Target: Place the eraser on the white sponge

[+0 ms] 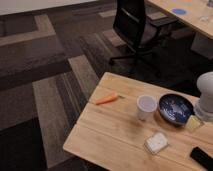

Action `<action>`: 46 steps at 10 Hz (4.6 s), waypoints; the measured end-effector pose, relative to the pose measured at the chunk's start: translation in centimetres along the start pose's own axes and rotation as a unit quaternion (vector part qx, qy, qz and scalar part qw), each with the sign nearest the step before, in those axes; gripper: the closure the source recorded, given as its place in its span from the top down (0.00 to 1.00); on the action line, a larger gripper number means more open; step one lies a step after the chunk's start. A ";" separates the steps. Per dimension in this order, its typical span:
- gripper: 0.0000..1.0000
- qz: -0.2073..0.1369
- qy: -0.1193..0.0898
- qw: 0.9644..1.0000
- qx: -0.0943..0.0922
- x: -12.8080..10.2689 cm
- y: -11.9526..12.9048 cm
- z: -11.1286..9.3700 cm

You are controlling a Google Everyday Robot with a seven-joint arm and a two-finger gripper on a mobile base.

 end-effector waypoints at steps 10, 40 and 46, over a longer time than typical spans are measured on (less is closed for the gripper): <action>0.65 -0.120 -0.033 0.992 -0.028 1.6 0.7 3.6; 0.00 -0.388 -0.132 0.912 -0.020 1.0 11.2 6.6; 0.00 -0.559 -0.177 0.810 0.003 -5.3 19.5 3.8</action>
